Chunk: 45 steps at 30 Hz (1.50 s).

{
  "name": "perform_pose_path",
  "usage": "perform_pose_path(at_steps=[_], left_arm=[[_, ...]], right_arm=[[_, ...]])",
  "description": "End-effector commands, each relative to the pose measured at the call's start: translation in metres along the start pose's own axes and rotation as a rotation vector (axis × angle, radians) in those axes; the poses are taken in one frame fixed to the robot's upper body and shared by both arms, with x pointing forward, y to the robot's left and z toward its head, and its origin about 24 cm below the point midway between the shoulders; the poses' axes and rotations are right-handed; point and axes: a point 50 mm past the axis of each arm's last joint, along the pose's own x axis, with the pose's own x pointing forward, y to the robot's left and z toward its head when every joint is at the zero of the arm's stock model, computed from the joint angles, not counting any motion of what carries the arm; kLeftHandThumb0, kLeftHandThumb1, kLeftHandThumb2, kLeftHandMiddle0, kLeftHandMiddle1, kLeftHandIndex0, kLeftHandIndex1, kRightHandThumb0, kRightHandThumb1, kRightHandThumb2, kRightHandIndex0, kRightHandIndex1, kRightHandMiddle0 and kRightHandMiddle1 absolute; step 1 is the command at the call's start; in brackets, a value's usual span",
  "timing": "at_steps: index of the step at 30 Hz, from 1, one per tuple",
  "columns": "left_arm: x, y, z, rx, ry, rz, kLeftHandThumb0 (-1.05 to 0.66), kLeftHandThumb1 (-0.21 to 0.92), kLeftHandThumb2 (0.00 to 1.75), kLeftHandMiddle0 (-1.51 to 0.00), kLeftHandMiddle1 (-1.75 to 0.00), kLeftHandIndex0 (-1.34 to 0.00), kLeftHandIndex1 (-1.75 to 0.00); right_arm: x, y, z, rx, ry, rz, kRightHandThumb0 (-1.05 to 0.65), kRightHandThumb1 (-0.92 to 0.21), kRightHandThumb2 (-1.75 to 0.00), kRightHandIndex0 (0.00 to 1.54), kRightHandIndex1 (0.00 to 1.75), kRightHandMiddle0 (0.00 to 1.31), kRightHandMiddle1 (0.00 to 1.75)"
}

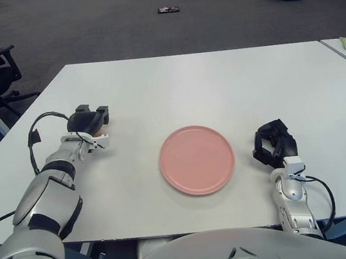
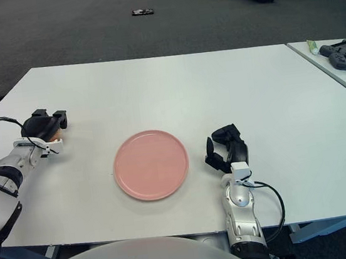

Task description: Put the apple into the plate.

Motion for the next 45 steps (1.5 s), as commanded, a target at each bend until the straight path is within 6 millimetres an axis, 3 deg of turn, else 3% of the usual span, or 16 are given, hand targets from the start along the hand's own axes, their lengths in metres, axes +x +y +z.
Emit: perform_pose_path(at_steps=[1,24,31,42,45], left_arm=[[0.005,0.016,-0.003,0.006,-0.021,0.085,0.00,0.08,1.54,-0.85,-1.58,-0.57,-1.75],[0.005,0.060,0.016,-0.044,-0.238,0.388,0.00,0.08,1.54,-0.84,-1.59,-0.56,-1.75],[-0.004,0.076,0.046,-0.097,-0.363,0.487,0.00,0.06,1.56,-0.86,-1.57,-0.58,-1.75],[-0.015,0.088,0.072,-0.090,-0.449,0.518,0.00,0.00,1.60,-0.92,-1.51,-0.63,-1.75],[-0.020,0.090,0.094,-0.109,-0.526,0.503,0.00,-0.01,1.62,-0.93,-1.52,-0.64,-1.75]], right_arm=[[0.003,0.002,0.002,0.011,-0.003,0.001,-0.41,-0.55,-1.03,0.59,1.38,0.43,1.75],[0.005,0.004,0.000,0.006,0.001,0.016,-0.41,-0.54,-1.05,0.59,1.41,0.44,1.75],[0.006,0.005,0.000,0.011,0.001,0.012,-0.41,-0.54,-1.04,0.59,1.42,0.43,1.75],[0.007,0.005,-0.001,0.012,0.010,0.016,-0.41,-0.54,-1.04,0.60,1.42,0.44,1.75],[0.007,0.005,-0.001,0.003,0.004,0.024,-0.41,-0.54,-1.05,0.60,1.42,0.44,1.75]])
